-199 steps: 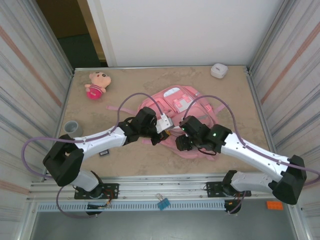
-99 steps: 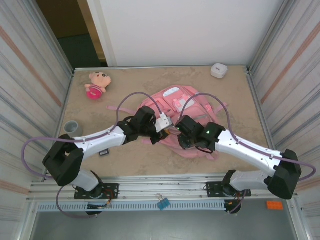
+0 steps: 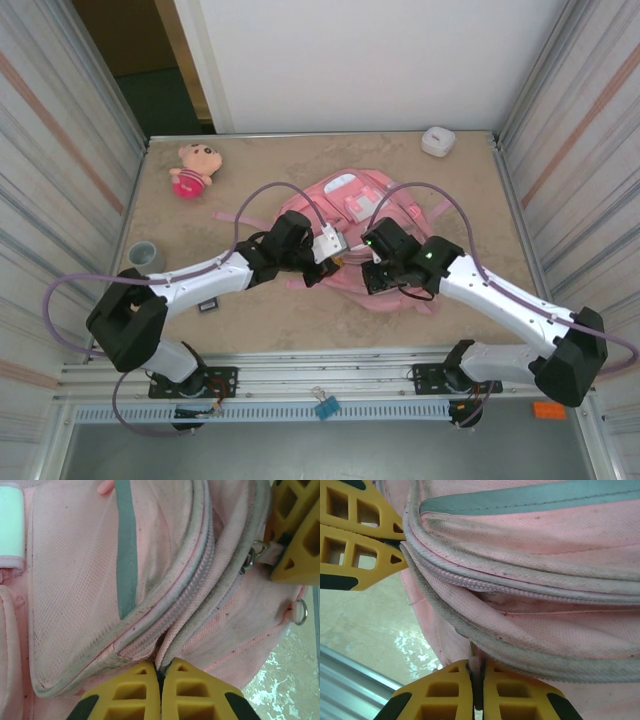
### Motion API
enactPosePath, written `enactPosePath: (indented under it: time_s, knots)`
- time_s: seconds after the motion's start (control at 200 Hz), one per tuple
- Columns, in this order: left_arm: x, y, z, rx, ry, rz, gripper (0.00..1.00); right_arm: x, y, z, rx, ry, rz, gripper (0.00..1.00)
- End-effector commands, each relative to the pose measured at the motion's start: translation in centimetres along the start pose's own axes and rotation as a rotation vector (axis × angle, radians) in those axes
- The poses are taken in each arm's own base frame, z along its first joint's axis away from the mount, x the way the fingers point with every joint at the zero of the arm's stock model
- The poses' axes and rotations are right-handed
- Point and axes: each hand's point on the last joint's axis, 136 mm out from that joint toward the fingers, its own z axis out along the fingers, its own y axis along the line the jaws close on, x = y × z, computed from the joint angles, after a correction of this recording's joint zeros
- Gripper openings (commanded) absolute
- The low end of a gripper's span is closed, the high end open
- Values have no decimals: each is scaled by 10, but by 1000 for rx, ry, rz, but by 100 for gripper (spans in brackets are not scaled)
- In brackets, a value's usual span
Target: Pack the student bag
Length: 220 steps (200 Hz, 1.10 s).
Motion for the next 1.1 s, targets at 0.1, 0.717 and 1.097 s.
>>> enactPosePath:
  time_s: [0.1,0.717,1.097]
  knots:
    - [47,16,-22,-91,142,-39,0,15,-54,-13,61,44,118,0]
    - [65,23,-35,-126,173,-71,8,20,-8,-19,-271,50,132,0]
    - [-11,-13,-28,-20,-14,202,85,20,14,-17,-325,67,39,0]
